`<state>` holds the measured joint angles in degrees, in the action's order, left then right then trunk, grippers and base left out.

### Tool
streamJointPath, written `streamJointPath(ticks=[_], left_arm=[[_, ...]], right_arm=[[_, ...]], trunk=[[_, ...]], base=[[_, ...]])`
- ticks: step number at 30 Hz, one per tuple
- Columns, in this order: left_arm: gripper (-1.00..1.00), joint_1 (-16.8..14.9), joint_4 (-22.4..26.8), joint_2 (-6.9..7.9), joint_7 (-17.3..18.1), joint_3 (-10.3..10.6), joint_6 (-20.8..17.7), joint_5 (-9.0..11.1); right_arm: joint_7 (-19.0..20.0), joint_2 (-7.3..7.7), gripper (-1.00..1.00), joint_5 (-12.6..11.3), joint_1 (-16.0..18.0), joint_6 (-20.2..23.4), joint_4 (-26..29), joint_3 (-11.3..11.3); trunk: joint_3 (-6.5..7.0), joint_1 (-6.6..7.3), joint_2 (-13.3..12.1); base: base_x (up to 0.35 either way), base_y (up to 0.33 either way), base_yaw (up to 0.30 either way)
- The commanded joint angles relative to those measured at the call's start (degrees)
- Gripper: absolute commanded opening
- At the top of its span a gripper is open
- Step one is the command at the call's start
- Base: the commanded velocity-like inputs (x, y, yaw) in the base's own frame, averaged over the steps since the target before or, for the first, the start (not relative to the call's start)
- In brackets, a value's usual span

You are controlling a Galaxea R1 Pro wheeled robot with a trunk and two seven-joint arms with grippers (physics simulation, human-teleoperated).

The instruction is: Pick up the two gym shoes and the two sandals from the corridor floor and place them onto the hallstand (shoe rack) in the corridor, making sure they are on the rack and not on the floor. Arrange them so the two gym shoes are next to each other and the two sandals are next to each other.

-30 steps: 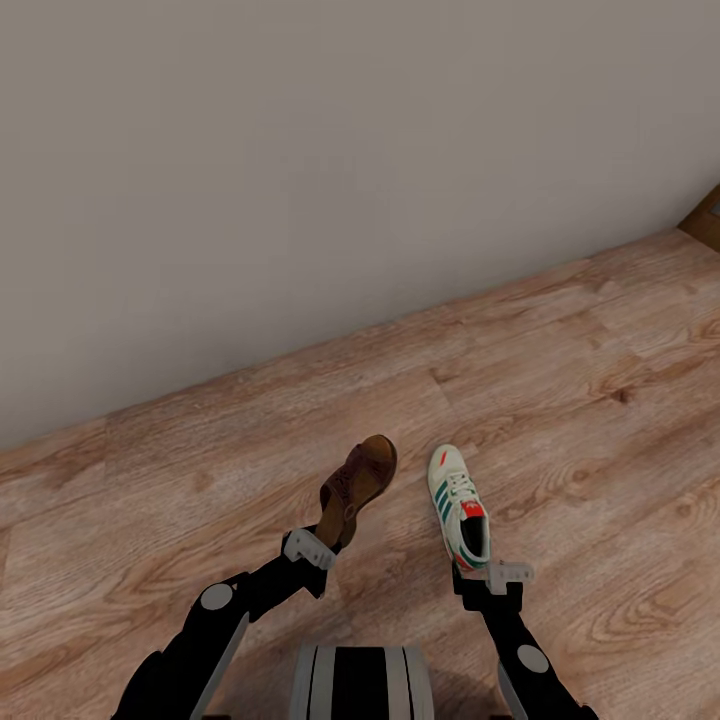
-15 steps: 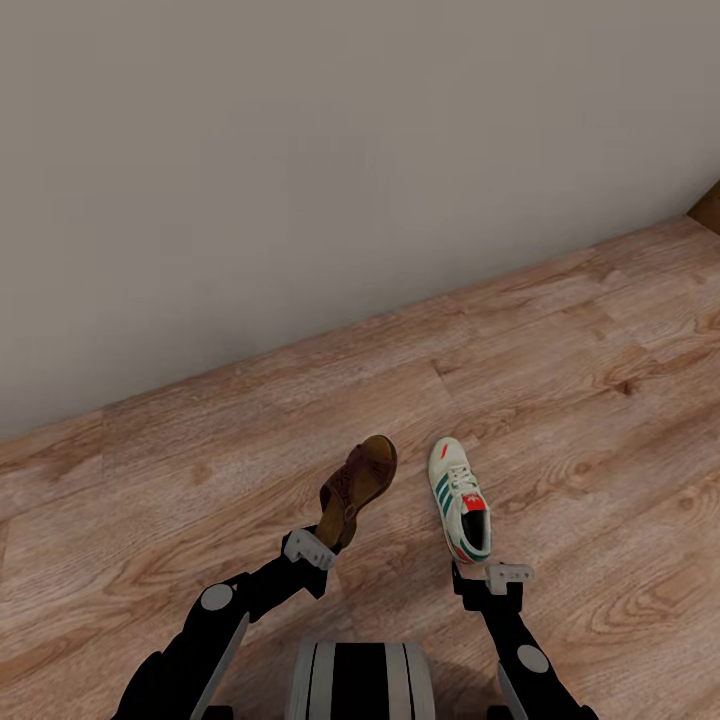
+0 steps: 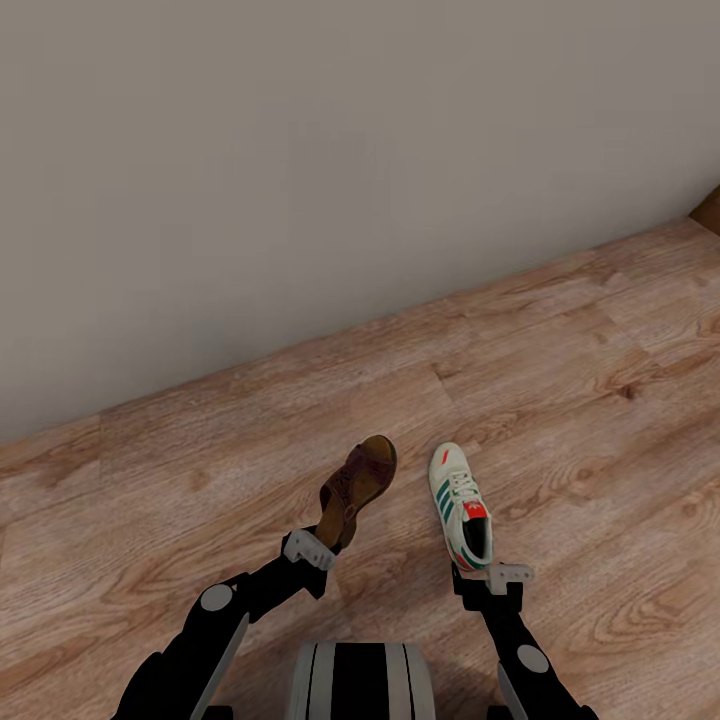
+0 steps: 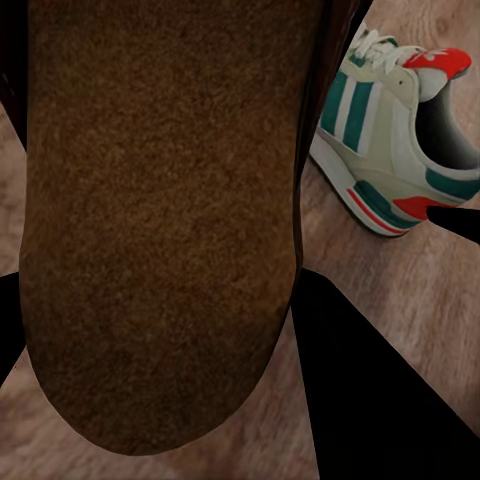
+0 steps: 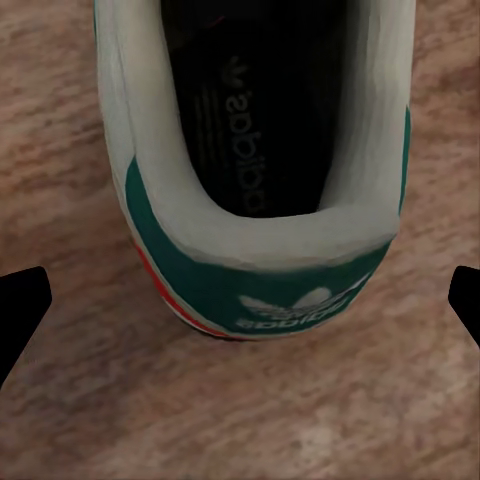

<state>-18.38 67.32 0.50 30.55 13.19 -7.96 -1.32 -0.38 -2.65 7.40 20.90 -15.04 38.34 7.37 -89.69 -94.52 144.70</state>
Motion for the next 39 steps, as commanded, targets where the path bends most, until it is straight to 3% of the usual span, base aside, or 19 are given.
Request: streamJointPath(ticks=[1,39], left_arm=[[-1.00,-0.01,0.09,0.03,0.21,0.04,-0.26,-0.27],[-1.00,-0.17,0.01,0.03,0.30,0.08,-0.39,-0.18]], right_arm=[[-0.04,-0.07,1.00,0.60,0.02,-0.17,-0.02,0.28],[0.02,-0.07,1.00,0.60,0.03,-0.15,0.06,0.28]], trunk=[[-0.03,0.01,0.01],[-0.03,0.01,0.01]], base=[[0.007,0.000,0.000],[0.029,0.000,0.000]])
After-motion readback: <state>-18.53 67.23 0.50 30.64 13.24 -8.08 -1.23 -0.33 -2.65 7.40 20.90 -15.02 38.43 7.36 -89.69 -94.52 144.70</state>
